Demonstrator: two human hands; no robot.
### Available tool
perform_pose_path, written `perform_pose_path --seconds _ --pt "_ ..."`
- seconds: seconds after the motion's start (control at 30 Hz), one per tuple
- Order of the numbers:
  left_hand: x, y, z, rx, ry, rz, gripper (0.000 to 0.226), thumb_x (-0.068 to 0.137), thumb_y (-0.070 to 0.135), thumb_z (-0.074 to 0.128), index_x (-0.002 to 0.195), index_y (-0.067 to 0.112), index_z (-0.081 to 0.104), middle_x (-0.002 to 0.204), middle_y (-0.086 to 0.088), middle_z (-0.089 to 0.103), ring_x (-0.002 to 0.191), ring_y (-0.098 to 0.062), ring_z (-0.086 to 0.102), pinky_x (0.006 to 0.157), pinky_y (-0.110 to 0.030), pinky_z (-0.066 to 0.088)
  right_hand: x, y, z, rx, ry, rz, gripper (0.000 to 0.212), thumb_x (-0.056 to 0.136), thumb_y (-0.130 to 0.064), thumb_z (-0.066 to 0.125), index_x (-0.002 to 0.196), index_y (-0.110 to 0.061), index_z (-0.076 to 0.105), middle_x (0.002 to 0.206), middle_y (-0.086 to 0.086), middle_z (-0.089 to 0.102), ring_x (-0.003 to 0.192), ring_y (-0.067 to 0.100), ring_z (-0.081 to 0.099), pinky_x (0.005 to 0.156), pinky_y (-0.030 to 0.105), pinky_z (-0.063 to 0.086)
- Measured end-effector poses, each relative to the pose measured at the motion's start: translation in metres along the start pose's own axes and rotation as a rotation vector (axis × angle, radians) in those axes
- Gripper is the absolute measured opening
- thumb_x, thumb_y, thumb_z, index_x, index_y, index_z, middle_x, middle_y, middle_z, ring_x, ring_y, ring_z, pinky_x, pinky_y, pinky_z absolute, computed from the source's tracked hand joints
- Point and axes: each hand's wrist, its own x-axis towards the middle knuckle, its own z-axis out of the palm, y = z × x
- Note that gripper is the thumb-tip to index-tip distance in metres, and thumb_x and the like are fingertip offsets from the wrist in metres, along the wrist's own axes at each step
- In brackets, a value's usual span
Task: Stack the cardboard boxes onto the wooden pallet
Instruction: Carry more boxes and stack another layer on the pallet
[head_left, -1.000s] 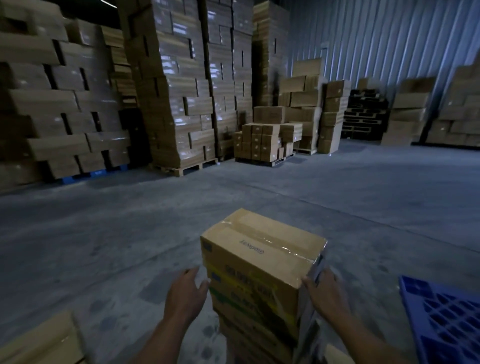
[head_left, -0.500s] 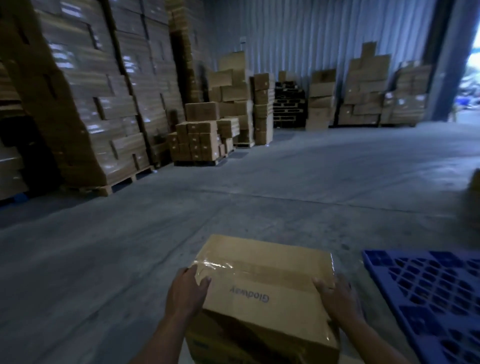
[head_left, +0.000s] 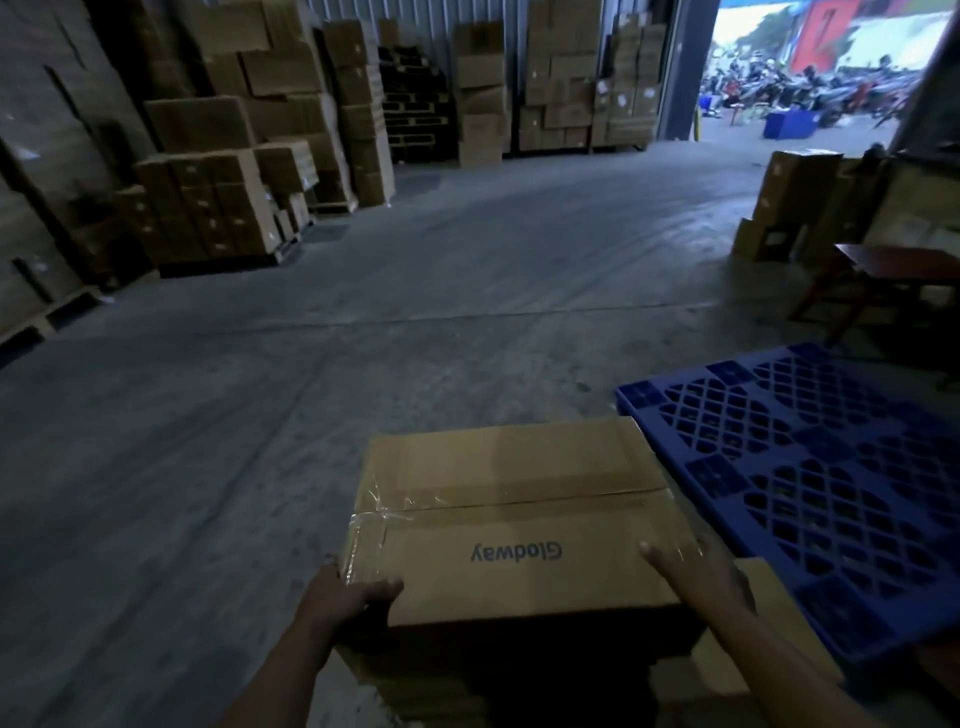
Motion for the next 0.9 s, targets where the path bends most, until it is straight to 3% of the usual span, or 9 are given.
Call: perform_pose_path --seconds 0.1,0.2,0.3,0.47,0.53,0.6,0.67,0.83,0.9 --pt "0.004 0.000 -0.003 -0.099 -0.074 -0.087 0.070 0.061 0.030 0.095 0.114 0.014 0.052 0.108 -0.012 0.063 0.086 -0.031 0.062 0.058 -0.034 0.047 0.000 -0.007 -0.002 0.051 -0.026 0.070 0.088 0.071 -0.059 0.080 0.144 -0.019 0.049 0.134 0.012 0.059 0.119 0.039 0.054 0.101 0.050 0.046" --pt "0.003 -0.010 0.001 -0.294 -0.078 -0.073 0.103 0.037 0.034 0.101 0.122 0.016 0.046 0.118 -0.015 0.061 0.097 -0.039 0.066 0.046 -0.037 0.055 0.000 -0.007 0.000 0.130 -0.056 0.127 0.082 0.073 -0.058 0.080 0.140 -0.021 0.052 0.115 0.007 0.055 0.108 0.036 0.053 0.098 0.054 0.047" --pt "0.005 -0.013 0.007 -0.423 -0.066 -0.027 0.119 0.014 0.042 0.098 0.120 0.016 0.050 0.112 -0.012 0.062 0.097 -0.035 0.066 0.061 -0.054 0.061 0.004 -0.010 0.003 0.181 -0.059 0.141 0.079 0.070 -0.059 0.081 0.136 -0.024 0.056 0.112 0.007 0.056 0.106 0.035 0.055 0.098 0.055 0.049" --pt "0.010 -0.003 0.006 -0.385 0.026 0.041 0.077 0.060 0.029 0.094 0.127 0.007 0.062 0.115 -0.014 0.067 0.102 -0.033 0.063 0.091 -0.048 0.055 0.028 -0.013 0.000 0.235 -0.111 0.150 0.114 0.038 -0.071 0.087 0.134 -0.018 0.058 0.120 0.008 0.063 0.109 0.034 0.058 0.098 0.049 0.050" --pt "0.009 0.001 0.005 -0.342 0.068 0.114 0.069 0.060 0.037 0.094 0.118 0.010 0.070 0.110 -0.011 0.071 0.101 -0.028 0.064 0.097 -0.042 0.050 0.034 -0.021 -0.006 0.254 -0.147 0.150 0.106 0.047 -0.062 0.089 0.136 -0.014 0.056 0.119 0.011 0.063 0.108 0.035 0.058 0.099 0.049 0.049" --pt "0.007 0.006 0.005 -0.303 0.104 0.164 0.086 0.045 0.058 0.092 0.115 0.013 0.072 0.109 -0.008 0.072 0.104 -0.026 0.065 0.095 -0.038 0.047 0.042 -0.032 -0.013 0.254 -0.196 0.157 0.102 0.053 -0.055 0.091 0.138 -0.013 0.053 0.116 0.012 0.062 0.106 0.035 0.059 0.098 0.051 0.050" --pt "0.002 0.015 0.003 -0.296 0.127 0.170 0.101 0.037 0.067 0.088 0.120 0.014 0.069 0.115 -0.010 0.071 0.107 -0.029 0.065 0.089 -0.037 0.049 0.050 -0.047 -0.018 0.238 -0.196 0.099 0.117 0.037 -0.064 0.091 0.136 -0.015 0.052 0.120 0.012 0.061 0.109 0.036 0.059 0.096 0.053 0.052" --pt "-0.018 0.053 -0.009 -0.546 0.218 0.127 0.061 0.065 0.027 0.092 0.113 0.002 0.065 0.092 -0.018 0.067 0.074 -0.038 0.067 0.045 -0.034 0.051 0.040 -0.104 -0.039 0.282 -0.254 -0.163 0.100 0.068 -0.049 0.085 0.150 -0.019 0.039 0.145 0.019 0.043 0.127 0.040 0.047 0.092 0.045 0.043" --pt "-0.031 0.068 -0.013 -0.593 0.328 0.172 0.053 0.066 0.025 0.090 0.109 0.005 0.068 0.089 -0.015 0.070 0.075 -0.037 0.068 0.049 -0.035 0.052 0.039 -0.128 -0.051 0.326 -0.360 -0.275 0.107 0.048 -0.061 0.089 0.142 -0.030 0.046 0.135 0.015 0.051 0.119 0.037 0.051 0.088 0.047 0.044"
